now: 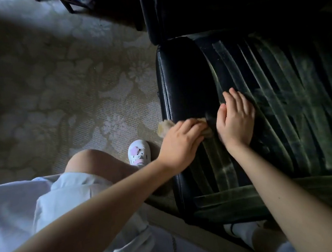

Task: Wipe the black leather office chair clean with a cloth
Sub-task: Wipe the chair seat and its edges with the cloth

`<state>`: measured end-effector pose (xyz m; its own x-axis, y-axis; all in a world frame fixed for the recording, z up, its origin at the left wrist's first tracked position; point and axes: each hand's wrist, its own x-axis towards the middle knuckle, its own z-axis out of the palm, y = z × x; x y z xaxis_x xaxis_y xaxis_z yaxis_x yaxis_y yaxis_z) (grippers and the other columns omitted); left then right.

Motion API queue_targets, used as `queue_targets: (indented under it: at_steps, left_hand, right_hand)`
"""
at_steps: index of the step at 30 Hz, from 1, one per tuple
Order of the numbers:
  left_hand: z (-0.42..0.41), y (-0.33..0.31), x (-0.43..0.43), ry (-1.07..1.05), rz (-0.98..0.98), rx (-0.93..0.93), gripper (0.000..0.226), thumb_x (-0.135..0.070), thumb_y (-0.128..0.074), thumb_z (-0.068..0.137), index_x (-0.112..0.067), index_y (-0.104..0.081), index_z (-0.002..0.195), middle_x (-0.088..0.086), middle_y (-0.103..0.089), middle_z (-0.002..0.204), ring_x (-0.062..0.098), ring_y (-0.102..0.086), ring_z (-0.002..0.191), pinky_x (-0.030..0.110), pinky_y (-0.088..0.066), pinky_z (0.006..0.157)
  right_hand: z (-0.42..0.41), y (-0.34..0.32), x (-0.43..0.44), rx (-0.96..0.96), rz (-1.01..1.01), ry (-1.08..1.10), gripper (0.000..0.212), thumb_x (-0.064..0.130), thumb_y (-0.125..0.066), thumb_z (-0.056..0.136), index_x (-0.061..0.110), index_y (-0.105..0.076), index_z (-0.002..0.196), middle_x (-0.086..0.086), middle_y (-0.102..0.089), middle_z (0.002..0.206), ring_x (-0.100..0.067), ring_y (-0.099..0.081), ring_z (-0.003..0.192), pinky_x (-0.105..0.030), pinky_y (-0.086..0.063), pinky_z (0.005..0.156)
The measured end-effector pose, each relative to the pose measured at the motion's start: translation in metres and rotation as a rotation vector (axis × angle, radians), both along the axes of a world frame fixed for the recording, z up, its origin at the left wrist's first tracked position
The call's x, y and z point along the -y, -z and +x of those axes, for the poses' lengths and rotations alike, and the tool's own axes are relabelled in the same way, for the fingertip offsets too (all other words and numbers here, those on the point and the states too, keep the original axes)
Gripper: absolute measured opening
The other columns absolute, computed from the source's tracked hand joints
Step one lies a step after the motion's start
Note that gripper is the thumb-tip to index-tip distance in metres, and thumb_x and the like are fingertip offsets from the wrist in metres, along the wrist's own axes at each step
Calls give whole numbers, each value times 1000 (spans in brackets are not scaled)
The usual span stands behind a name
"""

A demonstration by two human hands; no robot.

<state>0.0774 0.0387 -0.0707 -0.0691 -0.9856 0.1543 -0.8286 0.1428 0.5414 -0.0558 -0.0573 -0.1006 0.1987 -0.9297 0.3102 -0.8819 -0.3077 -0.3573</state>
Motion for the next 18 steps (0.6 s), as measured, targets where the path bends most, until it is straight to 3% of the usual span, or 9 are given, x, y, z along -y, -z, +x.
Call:
queue_targets:
  at_steps: [5,9,15,18]
  left_hand:
    - [-16,-5,-46,132,50,-21,29,-24,-46,90,-11,-62,111,6,-60,110,24,-56,84,32,-42,78]
    - [-5,-13,-33,166,102,-194,27,-23,-49,90,-12,-62,111,4,-62,105,23,-58,91,35,-44,83]
    - [19,-25,62,-277,-15,-221,32,-20,-58,87,-2,-61,113,17,-58,106,31,-57,97,23,-38,86]
    - [25,-33,111,-311,-32,-199,39,-22,-61,88,-4,-56,121,16,-53,114,27,-53,104,20,-36,89]
  right_hand:
    - [0,-5,0,33,56,0,44,25,-31,94,6,-59,123,-12,-56,132,-30,-49,125,-45,-35,102]
    - [-8,-14,2,142,99,-72,46,23,-32,91,2,-59,122,-15,-56,131,-33,-51,122,-45,-36,103]
    - [-50,-25,-20,74,95,-128,45,23,-34,91,2,-58,123,-14,-54,133,-31,-49,124,-43,-34,104]
    - [-72,-18,-31,-11,127,-142,47,26,-31,93,2,-56,126,-14,-52,136,-29,-45,128,-47,-33,105]
